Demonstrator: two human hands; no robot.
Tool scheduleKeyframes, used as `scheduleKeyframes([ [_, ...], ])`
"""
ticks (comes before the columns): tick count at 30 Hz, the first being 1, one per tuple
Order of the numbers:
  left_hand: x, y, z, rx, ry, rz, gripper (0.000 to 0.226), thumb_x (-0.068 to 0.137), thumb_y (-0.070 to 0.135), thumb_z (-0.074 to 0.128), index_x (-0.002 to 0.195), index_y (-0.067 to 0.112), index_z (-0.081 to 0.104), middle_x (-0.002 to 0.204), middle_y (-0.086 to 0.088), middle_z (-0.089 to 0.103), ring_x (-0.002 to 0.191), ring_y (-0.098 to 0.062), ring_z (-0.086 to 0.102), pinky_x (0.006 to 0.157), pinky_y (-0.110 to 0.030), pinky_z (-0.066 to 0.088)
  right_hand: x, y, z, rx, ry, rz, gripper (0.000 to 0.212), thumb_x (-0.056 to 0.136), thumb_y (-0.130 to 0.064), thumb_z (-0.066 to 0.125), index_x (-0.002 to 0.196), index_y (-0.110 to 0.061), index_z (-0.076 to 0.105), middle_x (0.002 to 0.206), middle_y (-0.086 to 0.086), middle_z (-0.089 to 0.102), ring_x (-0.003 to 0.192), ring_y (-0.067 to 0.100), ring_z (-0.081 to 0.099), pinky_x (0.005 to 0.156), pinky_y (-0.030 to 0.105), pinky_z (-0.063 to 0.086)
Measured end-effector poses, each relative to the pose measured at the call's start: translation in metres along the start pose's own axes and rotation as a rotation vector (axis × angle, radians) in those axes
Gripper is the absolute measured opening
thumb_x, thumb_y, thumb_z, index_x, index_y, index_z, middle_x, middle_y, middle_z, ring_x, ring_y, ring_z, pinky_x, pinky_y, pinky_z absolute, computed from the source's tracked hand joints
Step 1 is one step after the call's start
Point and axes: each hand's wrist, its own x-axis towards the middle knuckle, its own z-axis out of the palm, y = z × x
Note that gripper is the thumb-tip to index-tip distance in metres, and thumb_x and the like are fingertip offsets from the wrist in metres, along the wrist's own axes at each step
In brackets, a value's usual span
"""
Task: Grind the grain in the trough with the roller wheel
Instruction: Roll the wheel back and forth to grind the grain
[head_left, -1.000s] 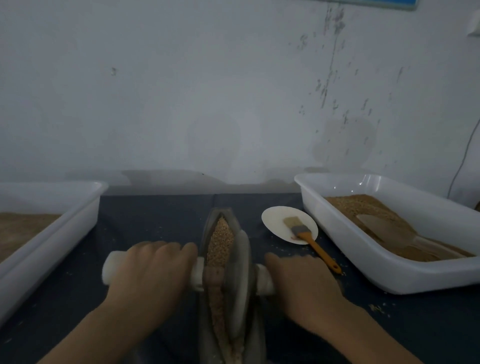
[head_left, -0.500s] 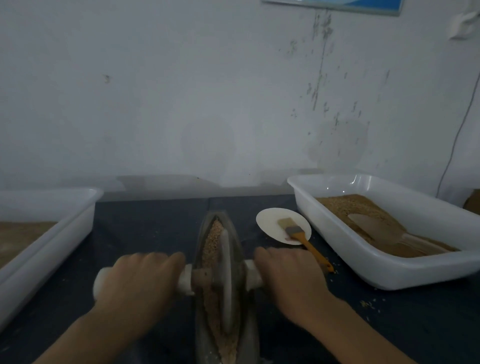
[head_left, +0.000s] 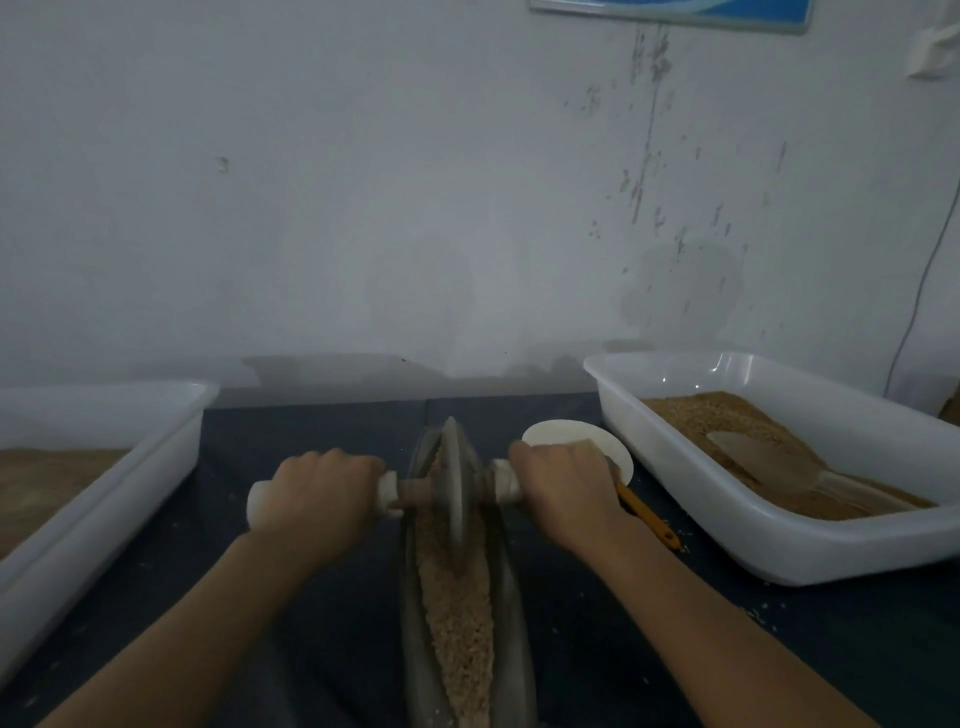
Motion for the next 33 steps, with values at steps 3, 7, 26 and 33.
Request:
scheduleKeyframes([
  [3, -0.016, 0.002, -0.007, 0.015, -0.016, 0.029, 0.022, 0.083, 0.046, 0.053, 0.078, 0.035, 0.035, 0.074, 0.012, 0.046, 0.068, -0.011, 0.049, 0.061, -0.028, 0.034, -0.018, -0.001, -0.01, 0.067, -0.03, -0.023, 0.017, 0.084, -0.028, 0.064, 0.092, -0.023, 0.051, 0.08, -0.001, 0.065, 0.068, 0.019, 0.061, 0.053, 0.03, 0.036],
  [7, -0.069, 0.005, -0.017, 0.021, 0.015, 0.055, 0.029, 0.079, 0.055, 0.051, 0.075, 0.037, 0.029, 0.067, 0.012, 0.038, 0.071, -0.009, 0.055, 0.058, -0.029, 0.028, -0.065, -0.009, -0.035, 0.101, -0.004, -0.041, 0.037, 0.057, -0.023, 0.083, 0.073, -0.024, 0.05, 0.061, -0.006, 0.057, 0.05, 0.013, 0.055, 0.043, 0.031, 0.045],
  [26, -0.036, 0.002, 0.004, -0.026, -0.008, -0.026, 0.021, 0.084, 0.045, 0.054, 0.081, 0.033, 0.037, 0.079, 0.009, 0.056, 0.072, -0.015, 0.059, 0.061, -0.03, 0.041, -0.026, -0.01, -0.026, -0.022, -0.105, -0.065, 0.023, 0.083, -0.022, 0.066, 0.098, -0.022, 0.049, 0.086, -0.001, 0.063, 0.073, 0.017, 0.061, 0.062, 0.031, 0.048],
  [33, -0.084, 0.016, -0.043, 0.1, 0.11, 0.165, 0.044, 0.06, 0.043, 0.078, 0.069, 0.031, 0.036, 0.058, 0.007, 0.049, 0.049, -0.015, 0.053, 0.048, -0.026, 0.021, -0.087, -0.009, -0.041, 0.084, -0.233, -0.005, 0.046, 0.074, -0.036, 0.067, 0.074, -0.034, 0.021, 0.066, -0.01, 0.046, 0.06, 0.01, 0.052, 0.053, 0.031, 0.045],
])
